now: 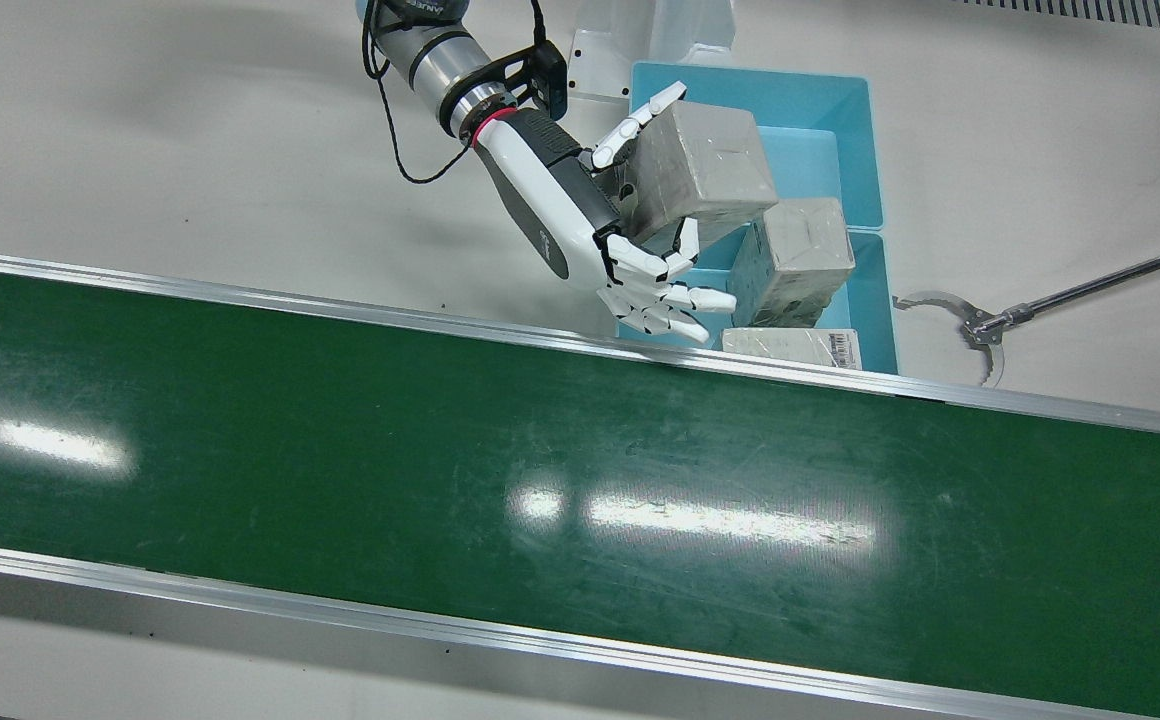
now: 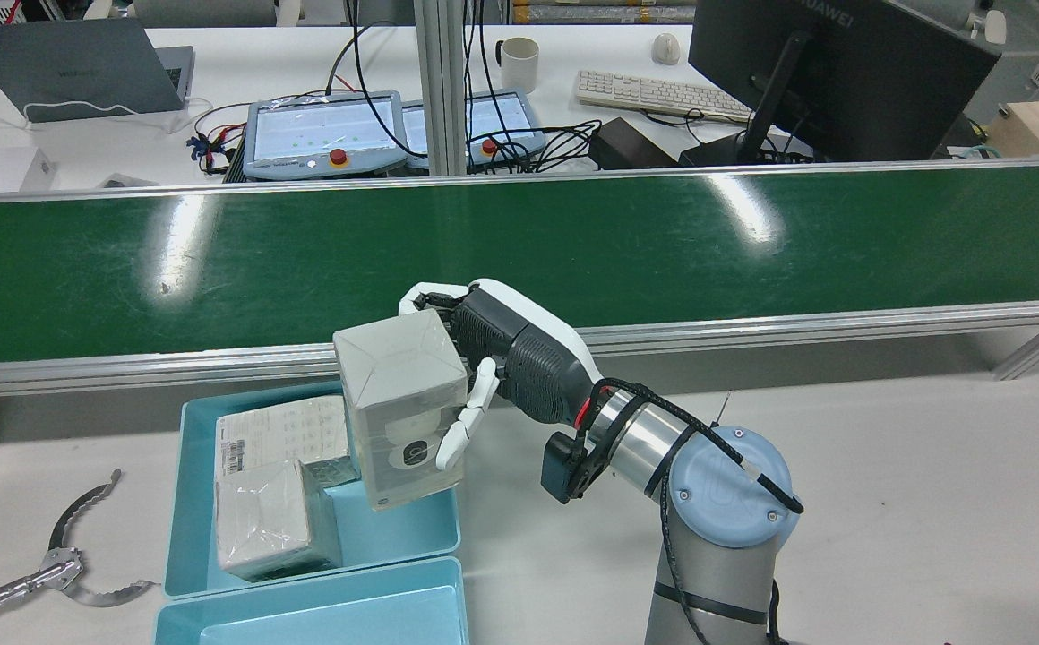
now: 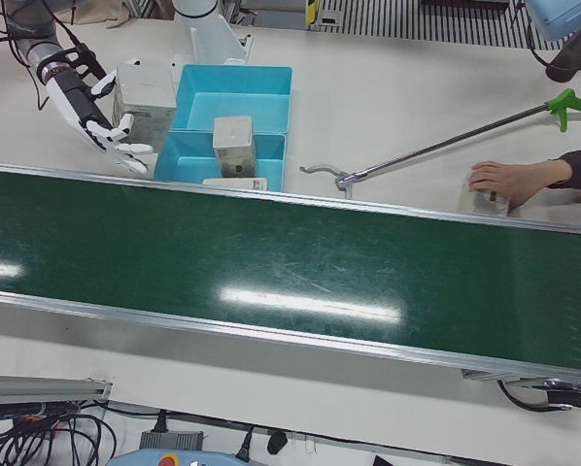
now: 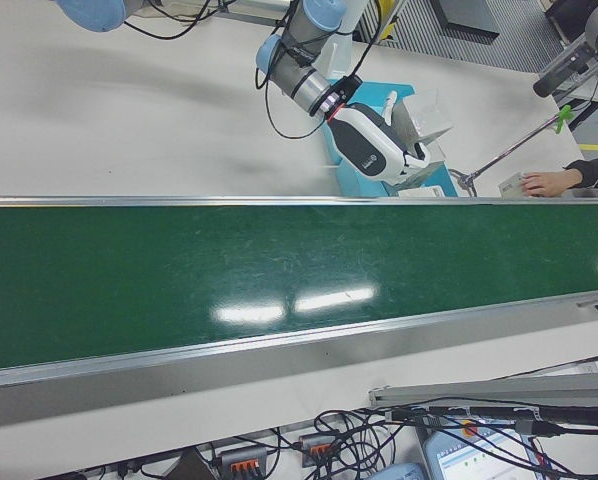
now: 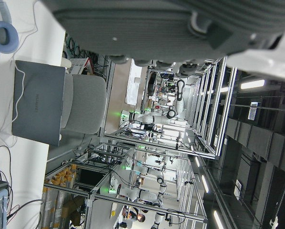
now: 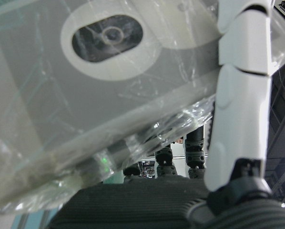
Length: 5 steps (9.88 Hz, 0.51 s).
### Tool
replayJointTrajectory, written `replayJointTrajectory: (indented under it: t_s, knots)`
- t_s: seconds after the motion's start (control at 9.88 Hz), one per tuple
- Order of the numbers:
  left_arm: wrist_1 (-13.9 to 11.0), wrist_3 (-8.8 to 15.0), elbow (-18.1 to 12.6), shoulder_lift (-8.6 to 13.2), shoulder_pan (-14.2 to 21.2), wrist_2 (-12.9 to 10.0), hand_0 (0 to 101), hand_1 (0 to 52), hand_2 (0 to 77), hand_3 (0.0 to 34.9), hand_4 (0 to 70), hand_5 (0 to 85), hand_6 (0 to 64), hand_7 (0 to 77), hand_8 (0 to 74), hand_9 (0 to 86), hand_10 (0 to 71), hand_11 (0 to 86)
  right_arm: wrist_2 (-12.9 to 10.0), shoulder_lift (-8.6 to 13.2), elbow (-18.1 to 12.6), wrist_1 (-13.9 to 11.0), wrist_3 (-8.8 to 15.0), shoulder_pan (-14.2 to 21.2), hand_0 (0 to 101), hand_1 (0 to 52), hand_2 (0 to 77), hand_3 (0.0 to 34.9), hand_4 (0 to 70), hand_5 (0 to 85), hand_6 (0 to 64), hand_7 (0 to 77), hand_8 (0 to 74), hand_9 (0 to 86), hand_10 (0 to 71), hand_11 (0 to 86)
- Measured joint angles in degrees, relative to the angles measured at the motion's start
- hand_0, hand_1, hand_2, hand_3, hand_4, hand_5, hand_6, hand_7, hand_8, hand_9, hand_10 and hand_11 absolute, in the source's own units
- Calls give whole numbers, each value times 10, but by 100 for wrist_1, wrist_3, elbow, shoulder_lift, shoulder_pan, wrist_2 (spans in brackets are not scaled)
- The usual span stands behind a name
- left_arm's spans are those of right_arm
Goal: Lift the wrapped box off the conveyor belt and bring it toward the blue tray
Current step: 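Lift the box off the belt and carry it over the blue tray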
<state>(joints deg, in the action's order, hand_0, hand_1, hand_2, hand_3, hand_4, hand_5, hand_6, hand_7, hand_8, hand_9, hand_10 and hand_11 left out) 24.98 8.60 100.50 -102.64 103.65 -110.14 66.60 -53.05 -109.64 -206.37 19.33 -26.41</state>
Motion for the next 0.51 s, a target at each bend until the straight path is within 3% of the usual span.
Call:
replayJointTrajectory:
  t_s: [0.1,0.2,0.3,0.4,0.51]
  knots:
    - [0,0,0,0,0,0,0,0,5,0,0,11,0,0,0,0,5,0,8,8,-1,-2,0,15,468,158,82,170,142,573,93,180,65,44,0,229]
    - [0,0,0,0,0,0,0,0,5,0,0,11,0,0,0,0,5,0,12,10,-4,-2,1,22,470,136,153,213,120,480,5,251,0,27,0,27]
    - [0,0,0,0,0,0,0,0,5,0,0,11,0,0,0,0,5,0,16,16,-12,-2,1,26,470,136,153,213,120,480,5,251,0,27,0,27]
    - [0,0,0,0,0,0,0,0,5,0,0,11,0,0,0,0,5,0,20,37,-13,-3,0,28,471,158,60,236,120,235,49,245,0,54,0,0]
    - [0,0,0,0,0,0,0,0,5,0,0,11,0,0,0,0,5,0,30,61,-28,-6,0,30,471,158,60,236,120,235,49,245,0,54,0,0]
